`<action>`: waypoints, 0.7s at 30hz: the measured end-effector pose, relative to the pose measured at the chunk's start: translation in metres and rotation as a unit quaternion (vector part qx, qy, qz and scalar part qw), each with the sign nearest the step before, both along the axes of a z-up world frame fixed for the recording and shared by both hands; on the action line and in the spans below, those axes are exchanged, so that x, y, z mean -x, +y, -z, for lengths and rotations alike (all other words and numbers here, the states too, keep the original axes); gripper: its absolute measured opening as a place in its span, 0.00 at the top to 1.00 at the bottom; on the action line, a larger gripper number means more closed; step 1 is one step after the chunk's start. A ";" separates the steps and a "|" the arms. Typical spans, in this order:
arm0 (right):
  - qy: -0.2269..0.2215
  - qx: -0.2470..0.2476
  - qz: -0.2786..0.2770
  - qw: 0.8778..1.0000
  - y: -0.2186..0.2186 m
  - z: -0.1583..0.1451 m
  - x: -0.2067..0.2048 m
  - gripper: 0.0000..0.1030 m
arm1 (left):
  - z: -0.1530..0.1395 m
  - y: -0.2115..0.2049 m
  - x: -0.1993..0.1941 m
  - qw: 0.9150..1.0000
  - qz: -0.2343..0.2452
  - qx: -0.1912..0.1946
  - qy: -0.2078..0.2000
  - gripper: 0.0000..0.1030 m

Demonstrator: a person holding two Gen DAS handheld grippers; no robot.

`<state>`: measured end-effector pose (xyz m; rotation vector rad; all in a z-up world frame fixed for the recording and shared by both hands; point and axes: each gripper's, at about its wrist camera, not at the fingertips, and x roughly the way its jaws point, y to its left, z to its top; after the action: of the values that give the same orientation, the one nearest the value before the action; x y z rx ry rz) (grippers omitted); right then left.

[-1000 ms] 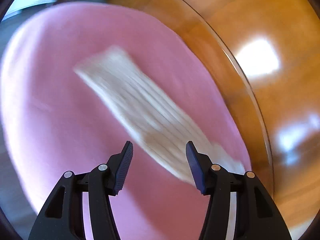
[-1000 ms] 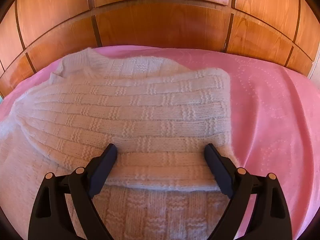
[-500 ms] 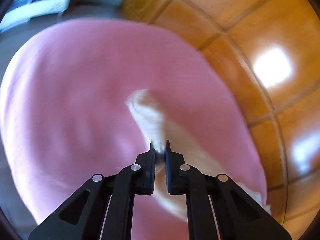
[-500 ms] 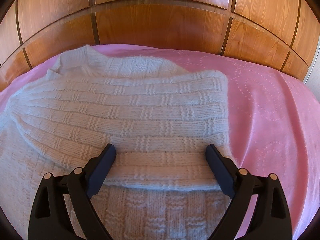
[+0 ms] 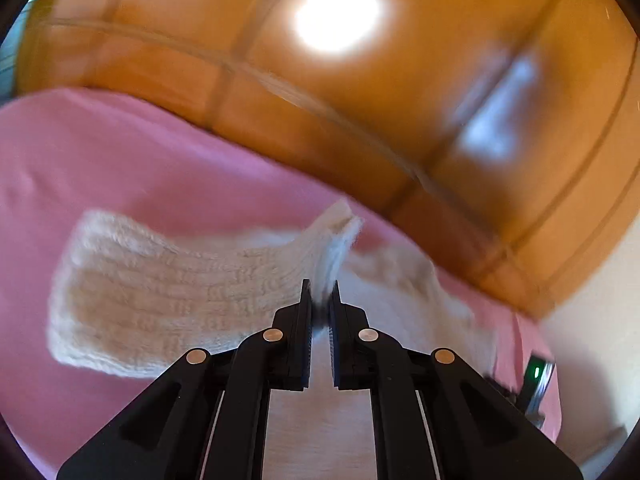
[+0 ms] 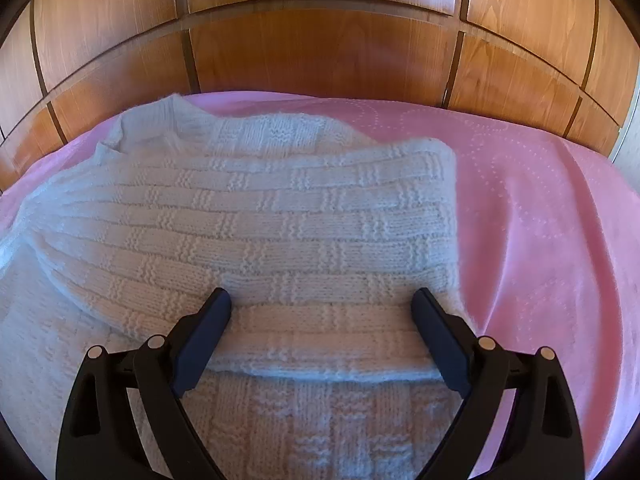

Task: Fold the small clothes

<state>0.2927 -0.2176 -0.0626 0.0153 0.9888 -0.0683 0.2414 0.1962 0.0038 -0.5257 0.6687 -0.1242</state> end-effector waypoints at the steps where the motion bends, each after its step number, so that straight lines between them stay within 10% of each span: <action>1: 0.000 -0.002 0.000 1.000 -0.001 0.000 0.000 0.11 | 0.008 -0.017 -0.006 1.000 0.015 -0.005 0.010 0.94; 4: -0.001 -0.008 0.000 1.000 -0.002 0.000 0.000 0.11 | 0.028 -0.050 -0.012 0.998 0.035 -0.031 0.038 0.90; 7: -0.002 -0.013 0.001 1.000 -0.003 0.000 0.000 0.11 | 0.038 -0.065 -0.005 0.997 0.049 -0.033 0.045 0.57; 15: -0.014 -0.003 0.010 1.000 0.003 -0.019 0.003 0.19 | 0.059 -0.040 0.053 0.995 0.028 -0.089 0.045 0.57; 21: 0.001 -0.174 -0.135 0.975 0.092 -0.043 0.012 0.38 | 0.080 -0.030 0.068 0.995 0.015 -0.086 0.057 0.57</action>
<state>0.2810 -0.1252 -0.0192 0.2018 0.9875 0.3556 0.1729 0.1663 -0.0766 -0.3585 0.7915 -0.0648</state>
